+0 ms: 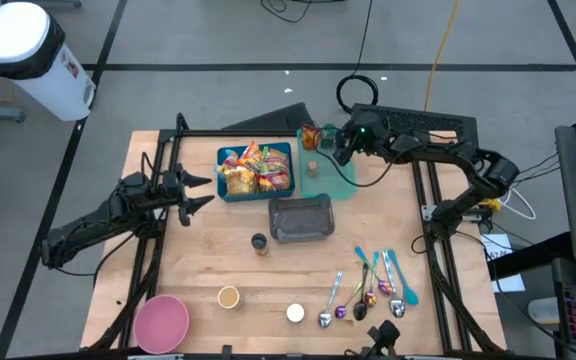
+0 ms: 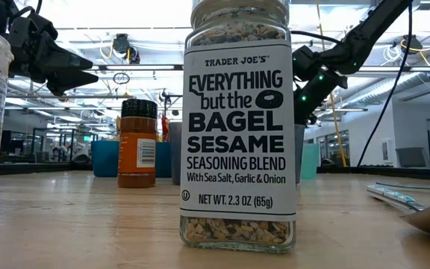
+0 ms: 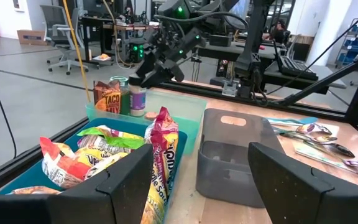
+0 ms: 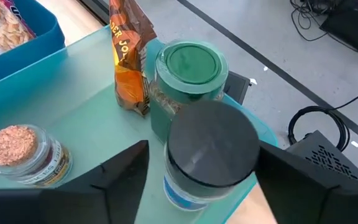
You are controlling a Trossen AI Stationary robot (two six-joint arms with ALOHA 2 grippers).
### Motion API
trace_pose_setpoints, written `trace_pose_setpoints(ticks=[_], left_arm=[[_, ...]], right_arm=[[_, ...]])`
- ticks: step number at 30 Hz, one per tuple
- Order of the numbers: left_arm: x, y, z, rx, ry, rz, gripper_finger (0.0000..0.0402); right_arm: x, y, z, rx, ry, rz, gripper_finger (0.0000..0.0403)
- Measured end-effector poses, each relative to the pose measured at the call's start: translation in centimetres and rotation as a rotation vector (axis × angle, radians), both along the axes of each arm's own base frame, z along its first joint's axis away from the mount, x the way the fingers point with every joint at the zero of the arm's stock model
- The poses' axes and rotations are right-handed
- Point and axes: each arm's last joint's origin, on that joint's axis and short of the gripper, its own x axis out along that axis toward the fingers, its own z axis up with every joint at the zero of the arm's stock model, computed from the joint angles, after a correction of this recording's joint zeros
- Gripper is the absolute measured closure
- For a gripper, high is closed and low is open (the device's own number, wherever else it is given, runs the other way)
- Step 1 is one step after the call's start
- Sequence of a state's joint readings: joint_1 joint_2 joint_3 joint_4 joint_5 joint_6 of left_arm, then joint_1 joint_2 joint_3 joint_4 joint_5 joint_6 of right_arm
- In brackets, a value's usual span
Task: Pick & Place Food Item
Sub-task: Put the violet seasoning bottle into the green bin, then put the orange seasoning bottle into the green bin
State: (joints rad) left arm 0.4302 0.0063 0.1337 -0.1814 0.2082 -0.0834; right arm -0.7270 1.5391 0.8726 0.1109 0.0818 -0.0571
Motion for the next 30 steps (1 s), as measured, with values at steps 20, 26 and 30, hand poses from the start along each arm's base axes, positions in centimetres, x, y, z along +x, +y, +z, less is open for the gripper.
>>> trace_pose_setpoints(ticks=[20, 26, 30], left_arm=[[0.0, 0.0, 0.0, 0.000, 0.000, 0.000, 0.0131], [0.0, 0.0, 0.0, 0.000, 0.000, 0.000, 0.0131], [0.0, 0.0, 0.0, 0.000, 0.000, 0.000, 0.0131]], right_arm=[[-4.6, 12.5, 7.7, 0.202, -0.096, 0.244, 0.0090], [-7.2, 18.2, 6.1, 0.141, -0.241, 0.451, 0.0095], [-8.8, 20.1, 4.7, 0.114, -0.348, 0.575, 0.0095]])
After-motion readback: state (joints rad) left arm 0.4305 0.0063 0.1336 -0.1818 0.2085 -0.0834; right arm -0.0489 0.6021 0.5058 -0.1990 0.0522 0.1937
